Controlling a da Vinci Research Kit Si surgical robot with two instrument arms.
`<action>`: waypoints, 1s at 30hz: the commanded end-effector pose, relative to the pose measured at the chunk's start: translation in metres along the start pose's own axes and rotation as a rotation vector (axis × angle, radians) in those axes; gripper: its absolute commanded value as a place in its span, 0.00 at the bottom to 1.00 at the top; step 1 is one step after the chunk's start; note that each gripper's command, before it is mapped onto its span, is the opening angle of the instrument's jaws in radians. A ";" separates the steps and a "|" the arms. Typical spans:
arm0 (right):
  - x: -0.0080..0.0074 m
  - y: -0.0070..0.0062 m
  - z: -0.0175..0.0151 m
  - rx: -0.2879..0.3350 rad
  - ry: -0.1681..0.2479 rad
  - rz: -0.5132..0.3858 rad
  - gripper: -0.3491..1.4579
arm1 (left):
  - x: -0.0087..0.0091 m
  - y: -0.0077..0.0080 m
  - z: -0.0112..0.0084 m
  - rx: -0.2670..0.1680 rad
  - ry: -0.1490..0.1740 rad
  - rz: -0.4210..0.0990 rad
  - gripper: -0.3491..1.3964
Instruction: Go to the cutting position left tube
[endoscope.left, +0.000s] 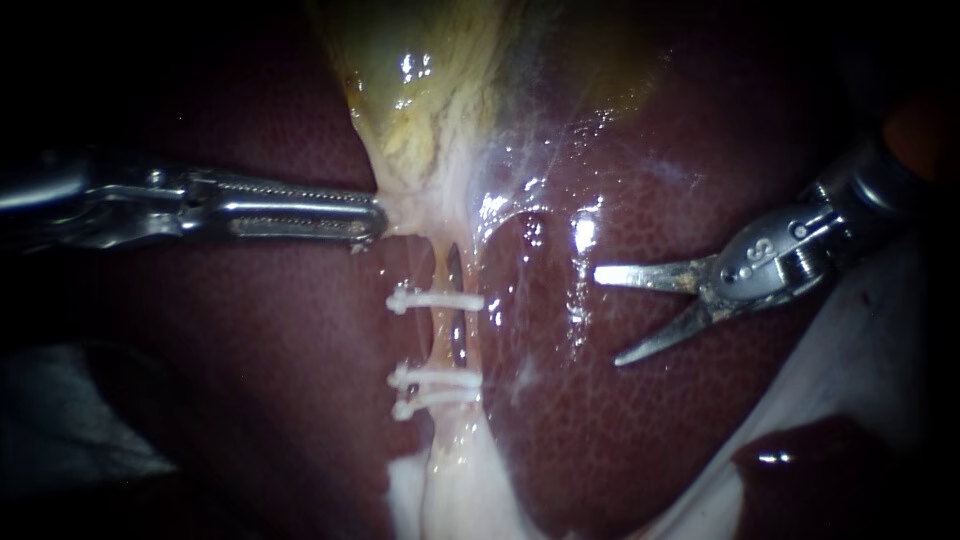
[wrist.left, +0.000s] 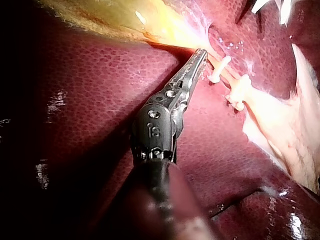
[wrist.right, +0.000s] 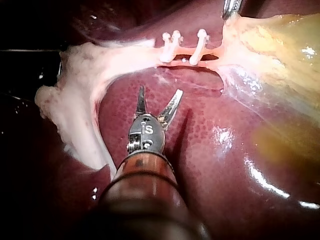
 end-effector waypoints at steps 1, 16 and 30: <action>0.0000 0.0000 0.0000 -0.001 0.000 0.001 0.97 | 0.0003 0.0001 -0.0003 -0.002 0.000 -0.001 0.00; 0.0018 -0.0003 0.0012 0.028 0.058 0.062 0.96 | 0.0037 0.0015 -0.0053 0.005 0.016 -0.016 0.00; 0.0058 -0.0009 0.0077 0.079 0.151 0.342 0.97 | 0.0036 0.0016 -0.0050 0.007 0.017 -0.015 0.00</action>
